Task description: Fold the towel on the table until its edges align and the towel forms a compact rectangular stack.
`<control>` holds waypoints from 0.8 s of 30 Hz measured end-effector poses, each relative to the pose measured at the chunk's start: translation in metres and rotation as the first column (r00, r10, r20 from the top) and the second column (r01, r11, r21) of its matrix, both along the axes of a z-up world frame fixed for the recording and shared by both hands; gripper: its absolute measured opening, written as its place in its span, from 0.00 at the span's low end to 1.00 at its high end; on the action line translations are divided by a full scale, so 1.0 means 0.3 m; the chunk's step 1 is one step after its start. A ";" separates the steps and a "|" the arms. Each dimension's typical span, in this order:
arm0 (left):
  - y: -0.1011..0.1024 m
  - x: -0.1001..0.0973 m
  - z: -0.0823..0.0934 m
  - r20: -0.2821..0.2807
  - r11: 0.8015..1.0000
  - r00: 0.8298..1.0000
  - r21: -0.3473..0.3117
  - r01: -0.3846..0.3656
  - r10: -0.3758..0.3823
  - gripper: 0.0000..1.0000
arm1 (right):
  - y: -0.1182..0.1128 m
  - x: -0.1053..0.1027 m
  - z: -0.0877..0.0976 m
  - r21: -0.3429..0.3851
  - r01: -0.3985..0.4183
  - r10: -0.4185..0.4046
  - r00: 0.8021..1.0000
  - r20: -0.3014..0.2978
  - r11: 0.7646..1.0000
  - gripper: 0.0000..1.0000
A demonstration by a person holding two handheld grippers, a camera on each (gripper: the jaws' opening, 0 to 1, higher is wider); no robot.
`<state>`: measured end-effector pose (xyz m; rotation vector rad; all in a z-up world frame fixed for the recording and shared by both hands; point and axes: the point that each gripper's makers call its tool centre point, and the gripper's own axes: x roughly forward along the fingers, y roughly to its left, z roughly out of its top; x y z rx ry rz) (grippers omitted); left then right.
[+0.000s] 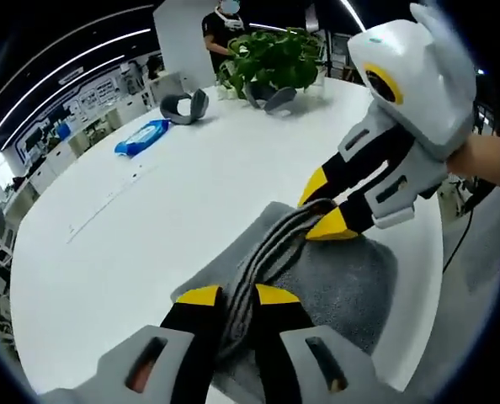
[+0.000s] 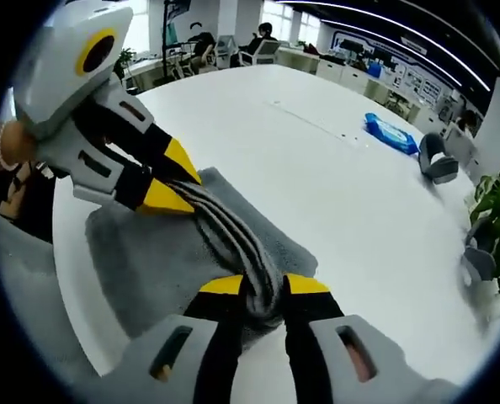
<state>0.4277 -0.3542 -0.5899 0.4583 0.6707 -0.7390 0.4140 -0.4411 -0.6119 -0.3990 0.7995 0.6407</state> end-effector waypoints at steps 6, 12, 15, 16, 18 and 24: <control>0.044 -0.004 0.089 0.057 0.999 0.998 -0.047 -0.019 0.021 0.14 | -0.013 -0.020 0.042 -0.011 -0.002 0.003 0.999 0.041 1.000 0.20; 0.068 -0.086 0.088 0.039 0.999 0.999 -0.047 -0.012 0.014 0.14 | -0.038 -0.066 0.094 0.013 0.031 -0.032 0.997 0.067 0.999 0.18; 0.065 -0.138 0.066 0.019 0.999 1.000 -0.053 -0.012 0.013 0.14 | -0.029 -0.102 0.104 0.044 0.038 -0.040 0.998 0.050 0.998 0.13; 0.062 -0.161 0.051 0.003 0.998 1.000 -0.057 -0.014 0.014 0.14 | -0.022 -0.115 0.102 0.054 0.037 -0.039 0.998 0.040 0.998 0.11; 0.059 -0.180 0.037 -0.008 0.998 1.000 -0.059 -0.014 0.014 0.14 | -0.001 -0.154 0.086 0.061 0.038 -0.039 0.999 0.020 0.997 0.09; 0.056 -0.251 -0.031 -0.052 1.000 0.999 -0.024 -0.007 0.006 0.14 | 0.019 -0.226 0.001 0.034 0.028 -0.026 0.998 -0.055 0.999 0.02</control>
